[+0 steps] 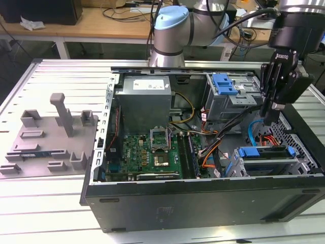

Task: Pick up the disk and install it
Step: 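Insert the second disk wire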

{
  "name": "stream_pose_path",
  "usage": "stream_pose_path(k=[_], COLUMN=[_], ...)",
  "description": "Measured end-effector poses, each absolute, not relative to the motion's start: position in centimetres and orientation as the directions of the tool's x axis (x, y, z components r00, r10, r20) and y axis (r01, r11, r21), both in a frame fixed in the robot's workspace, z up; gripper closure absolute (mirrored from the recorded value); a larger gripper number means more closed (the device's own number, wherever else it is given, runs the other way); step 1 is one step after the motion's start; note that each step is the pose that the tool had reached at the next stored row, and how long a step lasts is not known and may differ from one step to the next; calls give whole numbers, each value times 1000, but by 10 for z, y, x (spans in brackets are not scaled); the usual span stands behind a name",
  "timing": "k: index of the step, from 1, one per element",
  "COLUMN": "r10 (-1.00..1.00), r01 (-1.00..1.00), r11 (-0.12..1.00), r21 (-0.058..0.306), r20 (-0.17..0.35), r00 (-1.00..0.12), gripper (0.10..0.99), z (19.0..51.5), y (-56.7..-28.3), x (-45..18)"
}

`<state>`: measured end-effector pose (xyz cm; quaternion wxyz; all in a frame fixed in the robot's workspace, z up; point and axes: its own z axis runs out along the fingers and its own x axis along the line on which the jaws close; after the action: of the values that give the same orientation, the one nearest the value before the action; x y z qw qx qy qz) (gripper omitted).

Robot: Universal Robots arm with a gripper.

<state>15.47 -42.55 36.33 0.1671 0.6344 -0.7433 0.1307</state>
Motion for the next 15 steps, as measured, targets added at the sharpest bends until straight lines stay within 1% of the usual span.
stream_pose_path(k=[9,10,12,15], r10=[-899,-899,-899,-900], r01=[-989,-989,-990,-991], r11=[148,146,139,133], r21=[25,27,30,32], r20=[421,422,423,423], r00=[-124,-121,-113,-108], gripper=[784,800,925,925], z=[362,361,361,361], y=[-425,-425,-425,-425], x=[155,155,155,155])
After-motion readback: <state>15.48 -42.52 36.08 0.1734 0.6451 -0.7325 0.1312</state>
